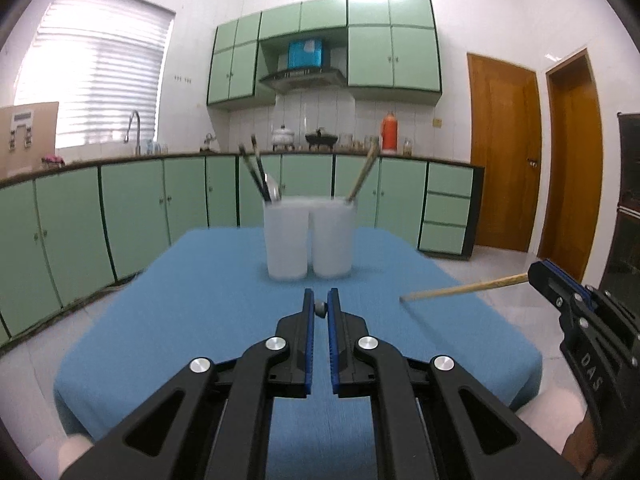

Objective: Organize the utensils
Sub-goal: 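Carry both chopsticks to the white holder and lower them in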

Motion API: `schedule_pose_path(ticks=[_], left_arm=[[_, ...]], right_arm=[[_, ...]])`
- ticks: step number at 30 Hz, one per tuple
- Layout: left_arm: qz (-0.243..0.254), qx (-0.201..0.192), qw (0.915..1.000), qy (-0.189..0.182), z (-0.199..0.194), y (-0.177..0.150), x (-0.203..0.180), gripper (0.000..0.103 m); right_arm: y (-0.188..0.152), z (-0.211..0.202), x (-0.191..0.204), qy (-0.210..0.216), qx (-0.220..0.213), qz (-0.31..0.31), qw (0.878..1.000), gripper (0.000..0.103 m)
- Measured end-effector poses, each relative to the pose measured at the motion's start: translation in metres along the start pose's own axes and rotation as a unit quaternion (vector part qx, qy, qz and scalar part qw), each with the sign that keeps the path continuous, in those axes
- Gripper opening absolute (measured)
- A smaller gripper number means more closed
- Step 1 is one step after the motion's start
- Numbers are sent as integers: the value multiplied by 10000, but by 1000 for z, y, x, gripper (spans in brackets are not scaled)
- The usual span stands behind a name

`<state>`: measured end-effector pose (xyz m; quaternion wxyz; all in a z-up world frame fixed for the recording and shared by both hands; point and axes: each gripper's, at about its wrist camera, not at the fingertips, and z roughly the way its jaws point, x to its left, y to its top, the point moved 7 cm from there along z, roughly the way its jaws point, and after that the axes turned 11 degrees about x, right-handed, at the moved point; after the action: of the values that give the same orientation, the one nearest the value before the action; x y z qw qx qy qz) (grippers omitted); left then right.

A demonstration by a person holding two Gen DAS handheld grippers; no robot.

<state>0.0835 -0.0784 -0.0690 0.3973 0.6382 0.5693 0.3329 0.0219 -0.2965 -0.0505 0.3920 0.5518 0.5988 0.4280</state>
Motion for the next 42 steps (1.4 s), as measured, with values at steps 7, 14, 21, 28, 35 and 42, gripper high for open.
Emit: schedule_pose_path(ticks=[7, 14, 21, 28, 35, 42], left_arm=[[72, -330, 9993, -155, -19, 58, 8, 6], [148, -344, 9986, -372, -23, 97, 8, 6], [217, -364, 9978, -501, -20, 122, 9, 6], [198, -638, 9965, -496, -18, 156, 18, 6], [212, -1133, 9923, -450, -10, 218, 24, 6], [260, -1491, 9878, -376, 20, 272, 24, 6]], right_arm=[[61, 5, -4, 381, 124, -94, 9992, 6], [109, 22, -1, 710, 445, -229, 9962, 6], [147, 34, 10, 1065, 567, -339, 9921, 6], [186, 47, 21, 1309, 453, -364, 9897, 6], [240, 65, 32, 1351, 171, -387, 9899, 6], [287, 108, 36, 1180, 24, -416, 9921, 6]])
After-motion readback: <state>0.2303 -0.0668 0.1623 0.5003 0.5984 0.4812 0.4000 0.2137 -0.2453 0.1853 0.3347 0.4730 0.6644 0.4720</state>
